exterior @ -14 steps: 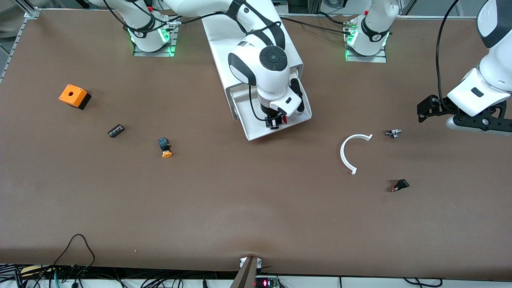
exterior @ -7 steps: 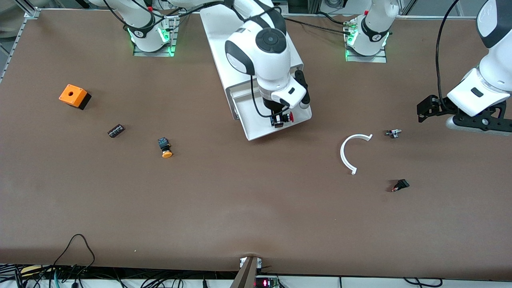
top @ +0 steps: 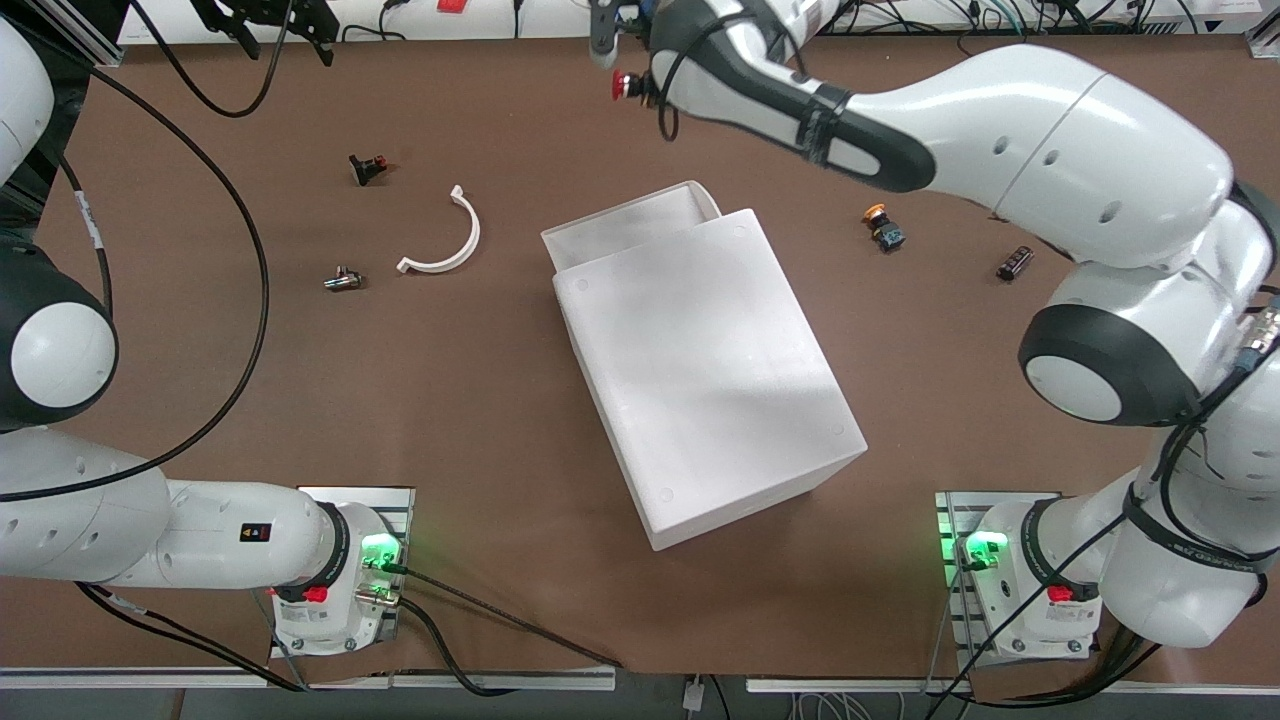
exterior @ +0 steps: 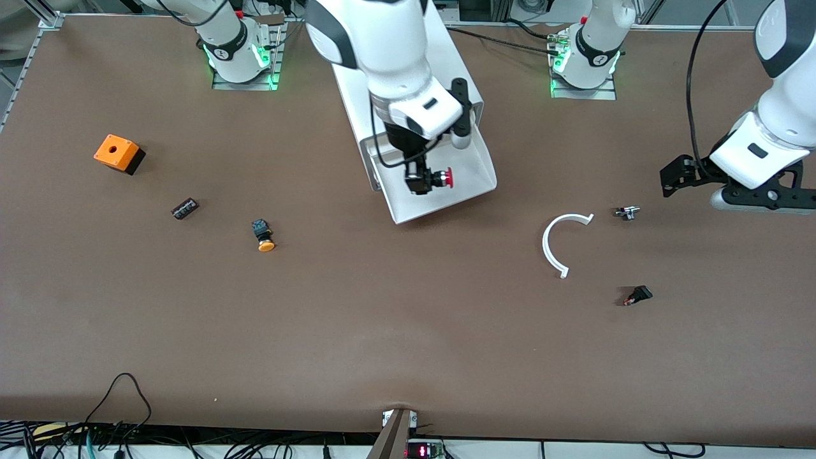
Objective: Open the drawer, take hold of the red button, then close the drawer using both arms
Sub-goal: 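Lift the red button out of the drawer with the right gripper, then push the drawer shut with the left gripper while the right gripper carries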
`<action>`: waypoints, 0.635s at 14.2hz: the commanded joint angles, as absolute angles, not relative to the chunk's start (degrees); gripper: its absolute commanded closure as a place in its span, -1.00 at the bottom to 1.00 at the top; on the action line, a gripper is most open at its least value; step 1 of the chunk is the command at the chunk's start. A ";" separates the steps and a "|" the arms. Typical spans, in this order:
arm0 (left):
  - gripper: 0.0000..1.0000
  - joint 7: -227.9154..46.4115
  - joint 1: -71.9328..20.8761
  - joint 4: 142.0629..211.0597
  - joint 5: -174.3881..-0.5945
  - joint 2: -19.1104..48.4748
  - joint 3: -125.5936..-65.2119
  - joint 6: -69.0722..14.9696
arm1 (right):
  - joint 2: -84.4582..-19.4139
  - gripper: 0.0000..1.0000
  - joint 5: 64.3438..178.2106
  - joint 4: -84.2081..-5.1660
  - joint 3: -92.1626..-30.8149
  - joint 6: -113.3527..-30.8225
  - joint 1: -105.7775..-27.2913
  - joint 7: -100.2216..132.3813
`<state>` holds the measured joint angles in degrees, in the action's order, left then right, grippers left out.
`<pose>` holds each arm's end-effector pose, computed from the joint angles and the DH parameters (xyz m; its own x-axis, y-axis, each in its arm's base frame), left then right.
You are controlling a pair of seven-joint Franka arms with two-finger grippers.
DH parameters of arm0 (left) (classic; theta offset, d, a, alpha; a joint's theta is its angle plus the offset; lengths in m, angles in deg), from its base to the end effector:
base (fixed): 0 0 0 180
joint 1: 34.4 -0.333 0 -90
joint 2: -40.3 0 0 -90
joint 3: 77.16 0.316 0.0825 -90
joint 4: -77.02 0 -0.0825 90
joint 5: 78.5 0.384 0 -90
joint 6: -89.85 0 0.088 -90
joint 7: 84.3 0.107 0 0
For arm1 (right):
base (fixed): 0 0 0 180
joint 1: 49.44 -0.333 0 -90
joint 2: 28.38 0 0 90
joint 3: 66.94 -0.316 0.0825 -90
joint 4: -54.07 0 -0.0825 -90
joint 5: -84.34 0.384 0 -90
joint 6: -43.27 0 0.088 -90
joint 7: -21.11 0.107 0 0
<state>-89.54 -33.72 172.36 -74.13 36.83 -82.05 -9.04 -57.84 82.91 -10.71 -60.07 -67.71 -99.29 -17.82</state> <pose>0.5798 -0.0482 0.5596 0.9998 -0.0176 0.0076 -0.0170 -0.9974 -0.0697 0.5193 0.5142 0.5463 0.0879 0.9810 0.1729 0.9603 -0.1296 0.2472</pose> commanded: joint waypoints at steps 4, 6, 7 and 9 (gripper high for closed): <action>-1.00 -115.80 -33.35 171.33 -74.37 28.37 -90.06 -7.88 | -56.33 0.77 82.67 -15.27 -53.51 -67.56 -96.99 -7.02; -1.00 -122.15 -33.00 171.33 -74.37 25.29 -94.46 -8.93 | -56.33 0.78 83.46 -15.89 -50.78 -66.25 -93.93 -6.84; -1.00 -123.92 -32.91 171.33 -74.37 24.40 -96.05 -10.68 | -56.33 0.79 85.20 -16.41 -50.68 -66.07 -91.56 -6.40; -1.00 -126.74 -32.47 171.33 -74.37 21.68 -99.03 -14.02 | -56.33 0.80 88.99 -17.90 -49.98 -65.89 -87.69 -1.94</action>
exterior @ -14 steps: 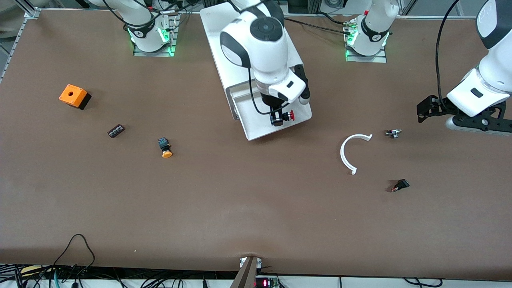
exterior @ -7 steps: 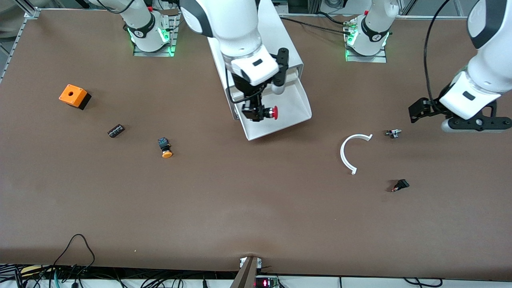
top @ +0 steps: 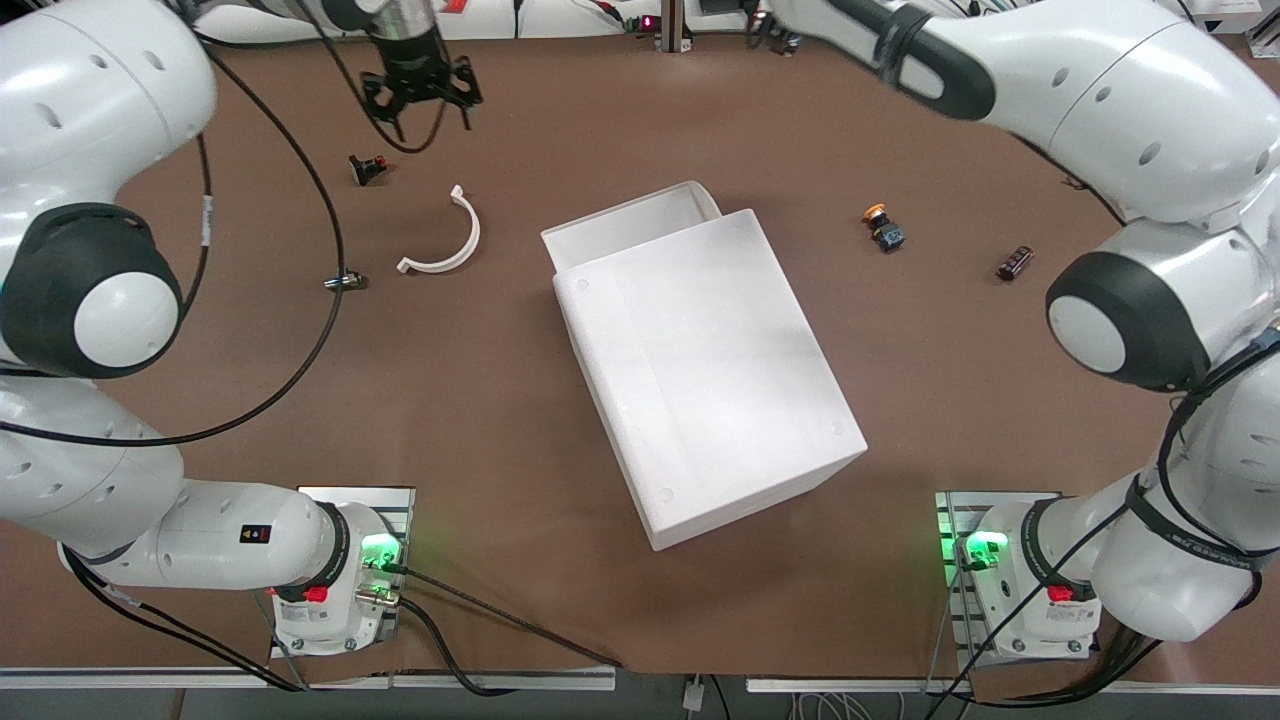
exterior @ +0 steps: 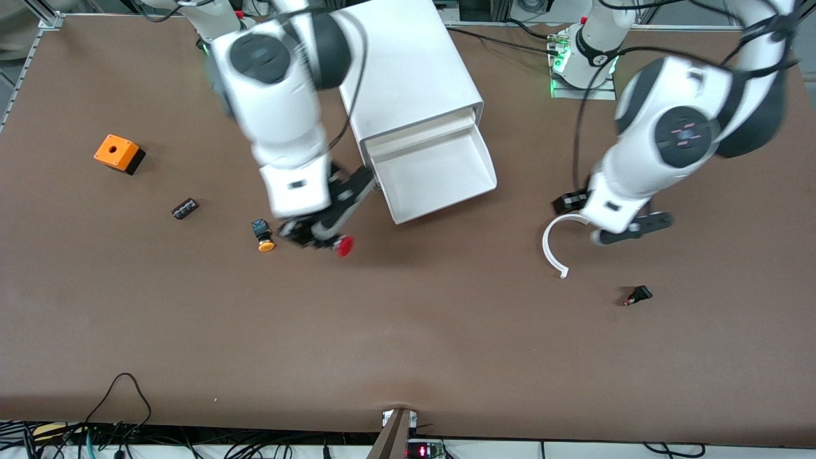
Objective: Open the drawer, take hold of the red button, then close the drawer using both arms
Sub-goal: 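Push the drawer shut with the left gripper while the right gripper carries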
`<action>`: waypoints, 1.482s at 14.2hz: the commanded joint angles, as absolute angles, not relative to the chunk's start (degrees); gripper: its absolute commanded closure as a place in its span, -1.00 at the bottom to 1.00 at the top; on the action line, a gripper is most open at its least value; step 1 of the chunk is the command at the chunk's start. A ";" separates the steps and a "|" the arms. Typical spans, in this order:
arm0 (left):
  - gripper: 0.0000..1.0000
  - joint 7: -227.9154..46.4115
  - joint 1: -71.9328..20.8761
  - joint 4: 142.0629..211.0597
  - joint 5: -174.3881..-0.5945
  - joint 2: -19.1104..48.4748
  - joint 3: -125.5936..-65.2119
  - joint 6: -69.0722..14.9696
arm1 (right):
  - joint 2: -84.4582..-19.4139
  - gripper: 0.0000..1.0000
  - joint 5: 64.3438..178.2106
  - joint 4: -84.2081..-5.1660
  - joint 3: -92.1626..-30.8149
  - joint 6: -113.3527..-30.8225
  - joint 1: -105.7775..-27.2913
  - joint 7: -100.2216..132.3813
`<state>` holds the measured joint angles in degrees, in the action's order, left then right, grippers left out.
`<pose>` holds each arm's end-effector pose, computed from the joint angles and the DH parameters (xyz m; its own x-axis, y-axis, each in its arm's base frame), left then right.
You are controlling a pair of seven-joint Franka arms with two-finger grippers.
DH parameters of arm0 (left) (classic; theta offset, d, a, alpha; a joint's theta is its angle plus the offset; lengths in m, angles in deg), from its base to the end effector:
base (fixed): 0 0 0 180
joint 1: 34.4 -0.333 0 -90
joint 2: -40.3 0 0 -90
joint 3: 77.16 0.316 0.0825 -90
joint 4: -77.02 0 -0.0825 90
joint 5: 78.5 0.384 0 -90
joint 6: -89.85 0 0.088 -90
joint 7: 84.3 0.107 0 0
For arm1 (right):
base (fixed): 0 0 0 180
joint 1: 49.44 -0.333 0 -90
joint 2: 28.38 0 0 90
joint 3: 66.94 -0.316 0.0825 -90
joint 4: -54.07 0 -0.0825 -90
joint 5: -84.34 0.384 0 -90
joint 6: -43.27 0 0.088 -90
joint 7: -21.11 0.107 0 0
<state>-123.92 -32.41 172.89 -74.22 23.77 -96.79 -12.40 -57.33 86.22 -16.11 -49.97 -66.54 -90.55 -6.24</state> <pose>0.5867 -0.2067 0.4307 0.9450 0.2960 -0.1390 0.2871 -0.9545 -0.0811 0.6343 0.3427 0.5126 0.5741 0.8083 0.1302 0.7857 -0.5887 0.1901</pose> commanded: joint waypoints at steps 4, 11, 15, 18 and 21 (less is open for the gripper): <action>-1.00 -138.40 -25.10 171.24 -73.32 15.53 -99.58 -24.48 | -56.33 0.80 89.53 -22.20 -49.80 -65.63 -82.23 3.09; -1.00 -144.77 -22.71 171.16 -73.23 6.91 -99.31 -37.33 | -53.96 0.80 89.79 -36.01 -51.81 -71.85 -80.28 3.79; -1.00 -144.60 -22.45 171.07 -74.63 6.47 -101.33 -36.98 | -55.28 0.84 89.97 -42.84 -53.84 -80.54 -82.21 5.98; -1.00 -145.04 -21.22 171.51 -74.55 6.47 -101.77 -35.93 | -55.72 0.84 89.88 -47.35 -56.13 -85.66 -82.31 12.04; -1.00 -145.30 -18.51 170.98 -74.02 6.64 -102.13 -30.57 | -55.54 0.84 89.71 -49.37 -55.87 -85.67 -82.22 15.49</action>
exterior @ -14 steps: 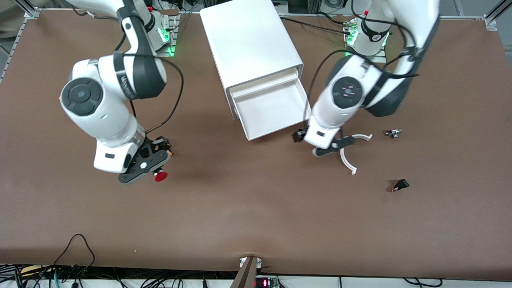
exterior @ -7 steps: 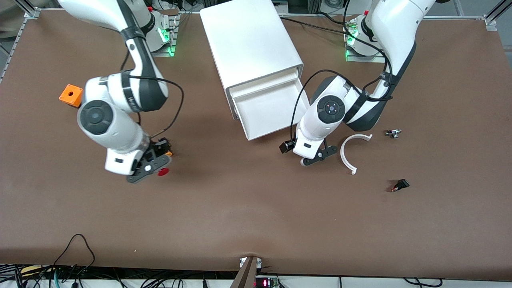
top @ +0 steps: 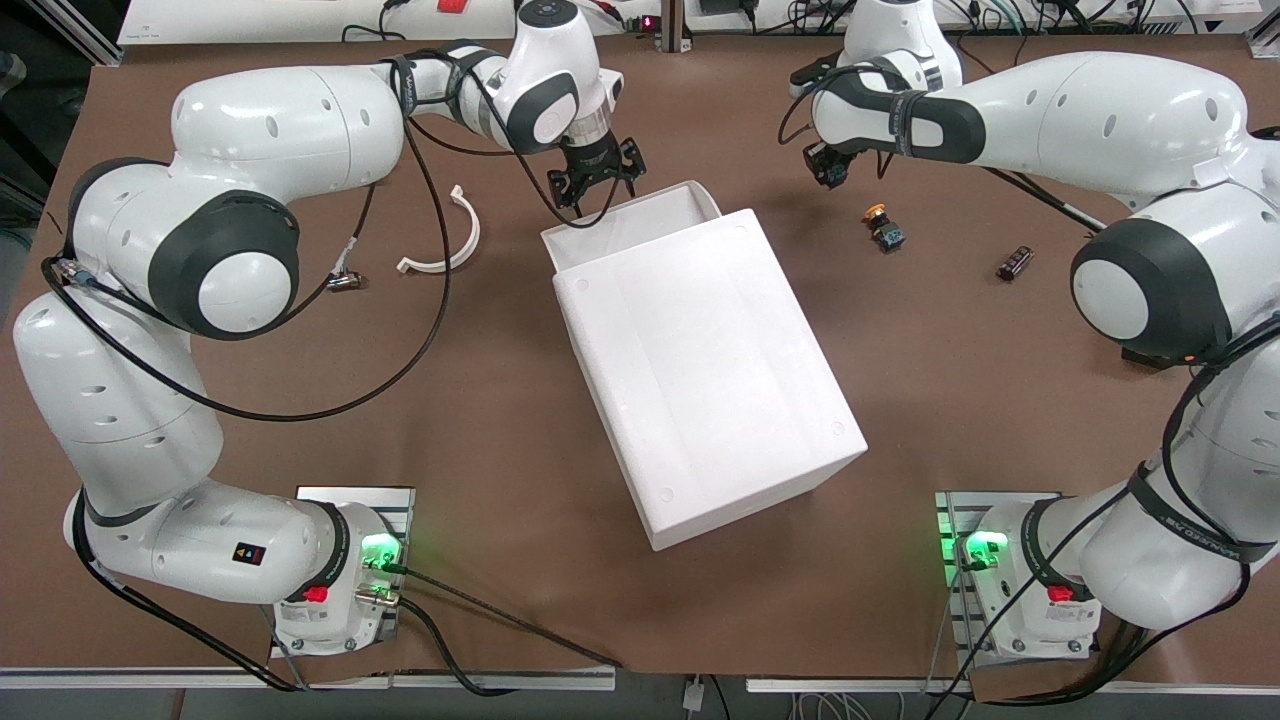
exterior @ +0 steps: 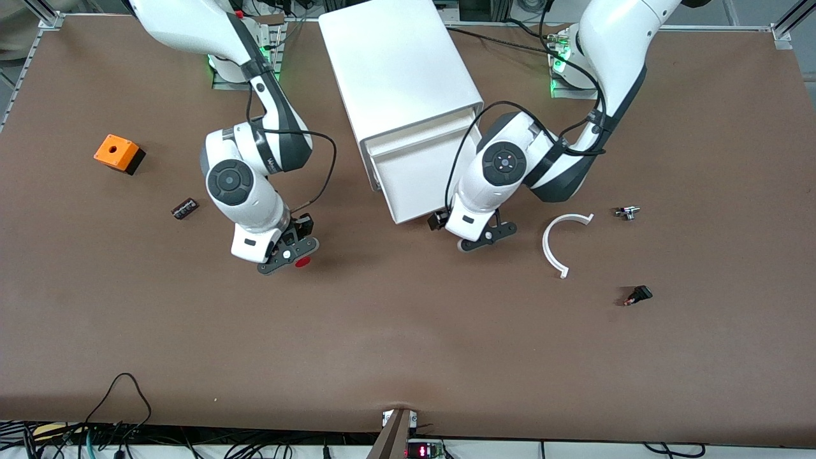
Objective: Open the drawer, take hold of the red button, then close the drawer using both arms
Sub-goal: 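Push the drawer shut with the left gripper while the right gripper carries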
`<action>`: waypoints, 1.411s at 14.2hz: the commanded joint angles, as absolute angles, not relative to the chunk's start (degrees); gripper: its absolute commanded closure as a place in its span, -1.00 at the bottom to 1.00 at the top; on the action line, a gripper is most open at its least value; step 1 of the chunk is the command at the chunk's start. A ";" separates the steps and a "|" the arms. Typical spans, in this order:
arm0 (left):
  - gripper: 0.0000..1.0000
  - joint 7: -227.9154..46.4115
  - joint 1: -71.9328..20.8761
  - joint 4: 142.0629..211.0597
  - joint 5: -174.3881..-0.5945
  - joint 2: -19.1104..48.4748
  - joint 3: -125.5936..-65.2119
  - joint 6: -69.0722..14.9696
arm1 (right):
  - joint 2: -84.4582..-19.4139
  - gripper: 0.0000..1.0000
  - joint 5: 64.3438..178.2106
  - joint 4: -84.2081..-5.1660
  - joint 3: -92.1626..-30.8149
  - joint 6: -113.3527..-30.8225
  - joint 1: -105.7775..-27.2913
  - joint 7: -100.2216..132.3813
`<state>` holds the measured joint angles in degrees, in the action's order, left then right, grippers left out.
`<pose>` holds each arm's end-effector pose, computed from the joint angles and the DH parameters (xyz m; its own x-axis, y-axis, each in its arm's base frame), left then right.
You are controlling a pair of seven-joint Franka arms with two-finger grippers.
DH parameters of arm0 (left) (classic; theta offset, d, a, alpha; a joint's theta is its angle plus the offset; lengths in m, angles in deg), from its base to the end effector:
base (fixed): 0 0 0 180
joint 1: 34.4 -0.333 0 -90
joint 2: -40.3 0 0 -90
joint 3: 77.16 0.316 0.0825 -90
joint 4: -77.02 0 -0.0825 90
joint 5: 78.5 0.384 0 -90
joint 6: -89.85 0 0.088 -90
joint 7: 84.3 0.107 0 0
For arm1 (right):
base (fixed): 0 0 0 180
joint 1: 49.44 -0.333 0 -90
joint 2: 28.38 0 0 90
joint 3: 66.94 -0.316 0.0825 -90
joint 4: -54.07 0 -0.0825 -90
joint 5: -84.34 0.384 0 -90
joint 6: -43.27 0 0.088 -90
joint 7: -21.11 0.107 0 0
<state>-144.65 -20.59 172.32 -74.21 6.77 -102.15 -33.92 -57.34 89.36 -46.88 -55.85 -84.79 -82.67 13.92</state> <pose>0.5486 -0.3934 0.2905 0.9122 0.3737 -0.1682 0.3874 -0.9202 0.0563 0.6040 0.2603 0.2820 0.8870 0.4611 -0.0241 0.4616 -0.8868 0.0227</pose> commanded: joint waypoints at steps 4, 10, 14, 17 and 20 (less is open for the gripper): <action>-1.00 -145.30 -18.40 170.89 -74.46 7.25 -103.17 -25.12 | -56.24 0.90 89.79 -49.73 -50.42 -85.58 -80.30 11.45; -1.00 -144.60 -17.71 171.33 -79.53 6.91 -105.99 -19.49 | -55.19 0.90 93.37 -56.40 -47.87 -86.37 -75.63 10.21; -1.00 -144.33 -17.35 171.42 -82.62 5.94 -107.48 -19.40 | -54.93 0.90 93.92 -60.00 -47.60 -86.72 -75.28 8.21; -1.00 -144.33 -17.35 171.60 -82.81 5.68 -107.66 -18.61 | -54.49 0.90 94.36 -60.80 -46.81 -86.81 -73.35 3.72; -1.00 -144.33 -17.35 171.33 -84.30 5.76 -107.84 -17.56 | -54.57 0.90 94.45 -62.20 -45.41 -89.26 -72.12 -2.61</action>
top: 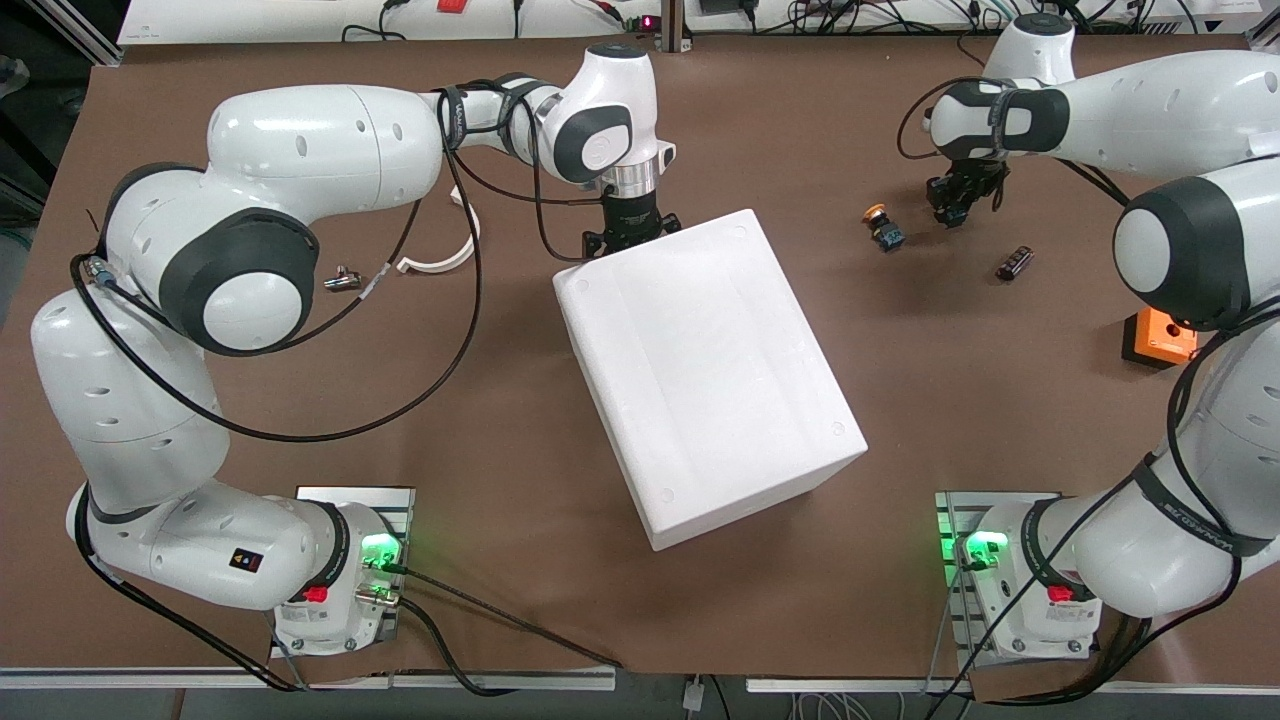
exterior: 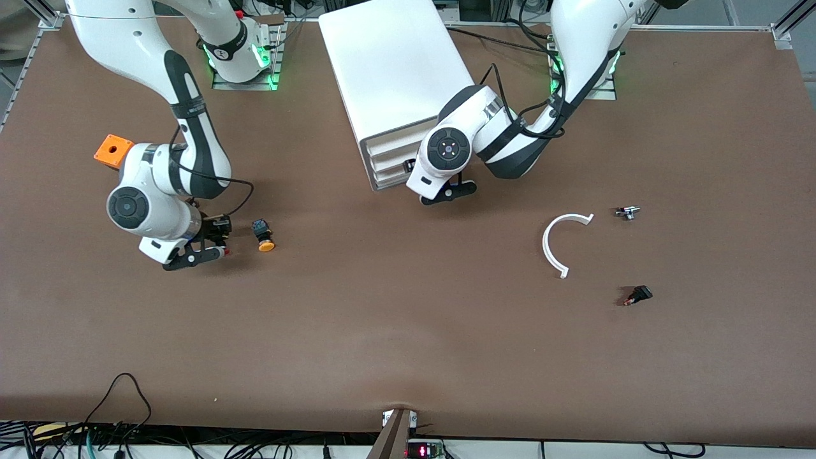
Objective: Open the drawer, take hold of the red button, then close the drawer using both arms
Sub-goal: 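Push the drawer shut with the left gripper while the right gripper carries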
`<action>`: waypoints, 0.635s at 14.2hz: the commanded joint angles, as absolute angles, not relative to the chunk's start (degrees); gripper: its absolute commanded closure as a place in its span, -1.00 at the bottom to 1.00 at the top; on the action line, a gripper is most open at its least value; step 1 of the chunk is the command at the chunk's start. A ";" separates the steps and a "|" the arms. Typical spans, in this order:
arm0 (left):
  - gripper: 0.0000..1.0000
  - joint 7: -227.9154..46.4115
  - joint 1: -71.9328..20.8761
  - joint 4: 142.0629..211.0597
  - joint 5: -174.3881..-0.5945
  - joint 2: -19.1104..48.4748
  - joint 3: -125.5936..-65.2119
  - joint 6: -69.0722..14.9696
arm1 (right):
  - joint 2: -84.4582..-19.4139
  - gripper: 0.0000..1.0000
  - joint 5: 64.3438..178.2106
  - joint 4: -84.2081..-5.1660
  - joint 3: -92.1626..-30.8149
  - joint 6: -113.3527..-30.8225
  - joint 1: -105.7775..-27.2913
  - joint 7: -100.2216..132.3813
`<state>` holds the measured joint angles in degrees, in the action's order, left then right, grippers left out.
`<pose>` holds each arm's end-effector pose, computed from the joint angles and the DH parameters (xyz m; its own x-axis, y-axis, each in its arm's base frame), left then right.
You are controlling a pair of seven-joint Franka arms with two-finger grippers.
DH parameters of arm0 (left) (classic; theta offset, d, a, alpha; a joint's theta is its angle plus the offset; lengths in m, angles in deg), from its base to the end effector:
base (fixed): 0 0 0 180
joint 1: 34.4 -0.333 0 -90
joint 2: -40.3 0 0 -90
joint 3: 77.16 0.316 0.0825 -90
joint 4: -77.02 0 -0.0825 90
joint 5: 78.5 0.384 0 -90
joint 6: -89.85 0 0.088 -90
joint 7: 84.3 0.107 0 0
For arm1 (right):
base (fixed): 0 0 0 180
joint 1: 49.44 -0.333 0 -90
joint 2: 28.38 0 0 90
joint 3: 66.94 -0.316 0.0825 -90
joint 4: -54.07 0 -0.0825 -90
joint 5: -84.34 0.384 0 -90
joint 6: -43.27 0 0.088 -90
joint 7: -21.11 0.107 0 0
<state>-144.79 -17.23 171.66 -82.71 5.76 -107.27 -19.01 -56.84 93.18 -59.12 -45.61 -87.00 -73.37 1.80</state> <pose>0.4619 -0.4539 0.2833 0.8543 0.2845 -0.4350 0.2799 -0.9570 -0.0762 0.5943 0.0353 0.2179 0.9420 0.2897 -0.1696 0.2970 -0.9547 0.0189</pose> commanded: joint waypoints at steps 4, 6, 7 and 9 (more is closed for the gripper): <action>-1.00 -144.07 -18.58 169.24 -83.34 6.73 -107.66 -15.97 | -56.24 0.85 94.45 -62.38 -45.40 -90.76 -72.02 -2.53; -1.00 -143.72 -19.28 165.72 -82.64 6.82 -106.61 -13.26 | -56.77 0.76 94.54 -62.47 -45.40 -90.76 -72.11 -2.53; -1.00 -143.11 -20.68 163.79 -80.63 6.82 -106.70 -11.51 | -56.77 0.66 94.45 -62.38 -45.40 -90.76 -72.11 -2.36; -1.00 -138.73 -22.97 160.01 -77.54 6.82 -106.70 -7.29 | -56.77 0.50 94.45 -62.30 -45.40 -90.76 -72.11 -2.35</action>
<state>-142.84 -20.74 163.73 -79.97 6.27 -106.75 -11.95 -57.45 93.20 -61.49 -45.23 -89.79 -72.13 -1.15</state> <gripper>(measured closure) 0.000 0.586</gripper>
